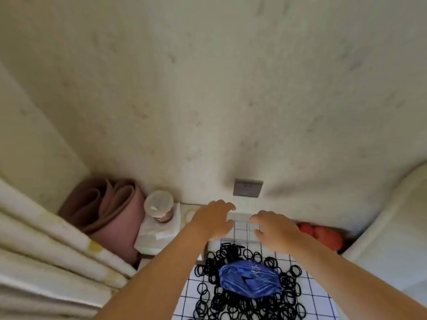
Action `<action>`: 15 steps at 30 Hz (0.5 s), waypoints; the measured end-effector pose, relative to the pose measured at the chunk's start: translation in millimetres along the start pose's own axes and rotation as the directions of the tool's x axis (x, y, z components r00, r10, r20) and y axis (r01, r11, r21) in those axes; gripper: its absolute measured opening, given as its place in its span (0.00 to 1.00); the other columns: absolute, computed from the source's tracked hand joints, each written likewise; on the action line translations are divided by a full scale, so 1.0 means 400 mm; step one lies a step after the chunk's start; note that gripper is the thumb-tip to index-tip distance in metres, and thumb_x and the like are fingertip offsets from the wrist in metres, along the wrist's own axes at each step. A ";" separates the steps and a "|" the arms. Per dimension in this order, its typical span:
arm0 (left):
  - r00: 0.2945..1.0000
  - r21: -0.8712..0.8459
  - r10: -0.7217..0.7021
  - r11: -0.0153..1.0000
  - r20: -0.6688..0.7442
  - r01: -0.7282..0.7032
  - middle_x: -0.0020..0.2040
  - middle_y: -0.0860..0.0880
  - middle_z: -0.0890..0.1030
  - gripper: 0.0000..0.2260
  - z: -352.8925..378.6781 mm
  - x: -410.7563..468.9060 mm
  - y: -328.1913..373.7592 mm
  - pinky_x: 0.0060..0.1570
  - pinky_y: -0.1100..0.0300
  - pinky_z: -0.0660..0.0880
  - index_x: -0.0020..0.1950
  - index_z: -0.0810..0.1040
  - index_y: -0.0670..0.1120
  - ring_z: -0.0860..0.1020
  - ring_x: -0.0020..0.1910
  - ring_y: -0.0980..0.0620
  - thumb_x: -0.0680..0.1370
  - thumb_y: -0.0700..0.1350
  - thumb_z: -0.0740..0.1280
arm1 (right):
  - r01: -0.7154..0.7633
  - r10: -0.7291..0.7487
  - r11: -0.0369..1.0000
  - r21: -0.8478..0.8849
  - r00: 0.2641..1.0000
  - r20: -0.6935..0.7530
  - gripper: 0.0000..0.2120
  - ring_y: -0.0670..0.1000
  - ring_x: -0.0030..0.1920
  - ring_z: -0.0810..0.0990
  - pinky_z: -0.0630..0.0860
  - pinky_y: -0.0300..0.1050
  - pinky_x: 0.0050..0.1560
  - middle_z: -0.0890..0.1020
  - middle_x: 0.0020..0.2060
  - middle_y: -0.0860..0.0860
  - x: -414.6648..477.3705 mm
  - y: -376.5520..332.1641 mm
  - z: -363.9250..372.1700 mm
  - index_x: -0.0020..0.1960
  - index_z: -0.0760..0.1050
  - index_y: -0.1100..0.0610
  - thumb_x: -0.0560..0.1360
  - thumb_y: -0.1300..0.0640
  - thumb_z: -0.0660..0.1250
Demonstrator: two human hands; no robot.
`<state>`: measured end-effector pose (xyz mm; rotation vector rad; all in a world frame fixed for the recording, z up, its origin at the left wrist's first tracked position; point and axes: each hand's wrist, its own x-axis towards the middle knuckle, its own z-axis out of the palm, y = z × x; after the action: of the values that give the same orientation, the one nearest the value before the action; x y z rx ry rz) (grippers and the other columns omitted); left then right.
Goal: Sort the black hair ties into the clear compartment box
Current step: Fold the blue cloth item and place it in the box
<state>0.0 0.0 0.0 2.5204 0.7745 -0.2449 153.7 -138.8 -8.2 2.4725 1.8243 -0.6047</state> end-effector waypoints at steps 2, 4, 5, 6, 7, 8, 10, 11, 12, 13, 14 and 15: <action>0.999 0.032 0.004 0.999 0.035 -0.005 0.73 0.51 0.68 0.21 0.076 0.049 -0.019 0.66 0.53 0.66 0.75 0.65 0.55 0.66 0.71 0.49 0.81 0.46 0.59 | 0.027 -0.027 0.999 -0.035 1.000 -0.002 0.19 0.52 0.63 0.74 0.71 0.48 0.62 0.74 0.66 0.50 0.047 0.031 0.085 0.72 0.69 0.48 0.81 0.52 0.59; 0.999 0.046 -0.001 0.999 0.051 -0.001 0.73 0.51 0.67 0.23 0.152 0.104 -0.052 0.67 0.52 0.68 0.75 0.65 0.54 0.65 0.71 0.49 0.80 0.44 0.60 | 0.071 -0.072 0.995 -0.065 0.997 -0.023 0.20 0.51 0.66 0.72 0.69 0.49 0.66 0.73 0.68 0.49 0.097 0.066 0.173 0.72 0.69 0.47 0.80 0.52 0.60; 0.999 0.065 0.009 0.998 0.050 -0.012 0.74 0.51 0.66 0.24 0.189 0.132 -0.067 0.67 0.53 0.68 0.75 0.65 0.54 0.65 0.72 0.49 0.79 0.44 0.61 | 0.100 -0.104 0.990 -0.096 0.994 -0.044 0.21 0.52 0.67 0.71 0.68 0.50 0.67 0.72 0.70 0.50 0.125 0.081 0.218 0.72 0.69 0.47 0.80 0.53 0.60; 0.999 0.098 0.024 0.995 0.044 -0.029 0.74 0.51 0.66 0.25 0.225 0.153 -0.084 0.68 0.53 0.67 0.76 0.65 0.53 0.64 0.72 0.49 0.79 0.46 0.63 | 0.122 -0.130 0.984 -0.132 0.990 -0.058 0.21 0.52 0.69 0.70 0.67 0.51 0.68 0.71 0.71 0.51 0.148 0.089 0.258 0.73 0.68 0.48 0.80 0.53 0.61; 0.999 0.141 0.038 0.989 0.032 -0.042 0.74 0.50 0.65 0.27 0.255 0.175 -0.104 0.69 0.52 0.66 0.76 0.64 0.52 0.64 0.72 0.49 0.78 0.48 0.65 | 0.142 -0.158 0.975 -0.172 0.984 -0.087 0.22 0.54 0.72 0.67 0.66 0.53 0.70 0.69 0.73 0.52 0.173 0.100 0.296 0.74 0.67 0.48 0.80 0.52 0.61; 0.999 0.187 0.053 0.981 0.009 -0.054 0.74 0.50 0.64 0.29 0.282 0.194 -0.124 0.69 0.52 0.65 0.76 0.63 0.52 0.63 0.72 0.48 0.76 0.50 0.68 | 0.150 -0.177 0.967 -0.206 0.977 -0.119 0.23 0.55 0.74 0.65 0.64 0.54 0.71 0.67 0.75 0.53 0.192 0.108 0.328 0.74 0.67 0.49 0.79 0.52 0.62; 0.998 0.274 0.060 0.960 0.005 -0.059 0.72 0.49 0.63 0.35 0.329 0.226 -0.160 0.68 0.50 0.64 0.75 0.61 0.50 0.61 0.72 0.47 0.73 0.55 0.71 | 0.149 -0.189 0.956 -0.252 0.971 -0.144 0.26 0.56 0.76 0.62 0.64 0.56 0.71 0.64 0.76 0.55 0.225 0.125 0.391 0.76 0.64 0.50 0.78 0.50 0.63; 0.998 0.303 0.067 0.951 0.007 -0.066 0.71 0.48 0.62 0.37 0.349 0.236 -0.174 0.68 0.50 0.64 0.75 0.60 0.50 0.60 0.71 0.46 0.71 0.56 0.73 | 0.146 -0.191 0.957 -0.252 0.968 -0.164 0.28 0.57 0.75 0.62 0.65 0.57 0.69 0.64 0.75 0.56 0.237 0.131 0.418 0.75 0.64 0.51 0.77 0.48 0.63; 0.997 0.323 0.079 0.943 0.006 -0.076 0.71 0.48 0.61 0.39 0.368 0.244 -0.185 0.67 0.50 0.64 0.75 0.59 0.50 0.59 0.71 0.46 0.70 0.56 0.74 | 0.149 -0.201 0.956 -0.252 0.960 -0.195 0.29 0.57 0.74 0.64 0.67 0.58 0.67 0.66 0.74 0.56 0.247 0.135 0.440 0.75 0.65 0.51 0.76 0.46 0.64; 0.996 0.337 0.093 0.938 -0.011 -0.084 0.70 0.48 0.61 0.41 0.382 0.251 -0.197 0.67 0.51 0.64 0.75 0.58 0.50 0.59 0.71 0.47 0.69 0.57 0.75 | 0.155 -0.220 0.952 -0.263 0.946 -0.240 0.30 0.58 0.72 0.67 0.70 0.59 0.64 0.69 0.72 0.56 0.256 0.140 0.457 0.73 0.67 0.52 0.74 0.44 0.64; 0.992 0.347 0.116 0.933 -0.042 -0.095 0.70 0.48 0.60 0.41 0.395 0.258 -0.206 0.67 0.51 0.64 0.75 0.58 0.50 0.59 0.70 0.47 0.68 0.57 0.75 | 0.163 -0.243 0.945 -0.283 0.930 -0.276 0.31 0.58 0.69 0.70 0.72 0.58 0.62 0.71 0.70 0.56 0.264 0.145 0.469 0.72 0.68 0.52 0.72 0.42 0.65; 0.987 0.366 0.143 0.925 -0.077 -0.105 0.70 0.49 0.60 0.41 0.405 0.264 -0.214 0.67 0.51 0.64 0.75 0.58 0.51 0.59 0.70 0.47 0.68 0.58 0.75 | 0.172 -0.269 0.935 -0.310 0.915 -0.301 0.32 0.57 0.67 0.72 0.73 0.58 0.60 0.72 0.68 0.56 0.270 0.150 0.477 0.71 0.69 0.52 0.71 0.41 0.66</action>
<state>33.8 31.0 -206.6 2.9389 0.6517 -0.2327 178.3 -103.4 -231.2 2.3062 2.1517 0.0939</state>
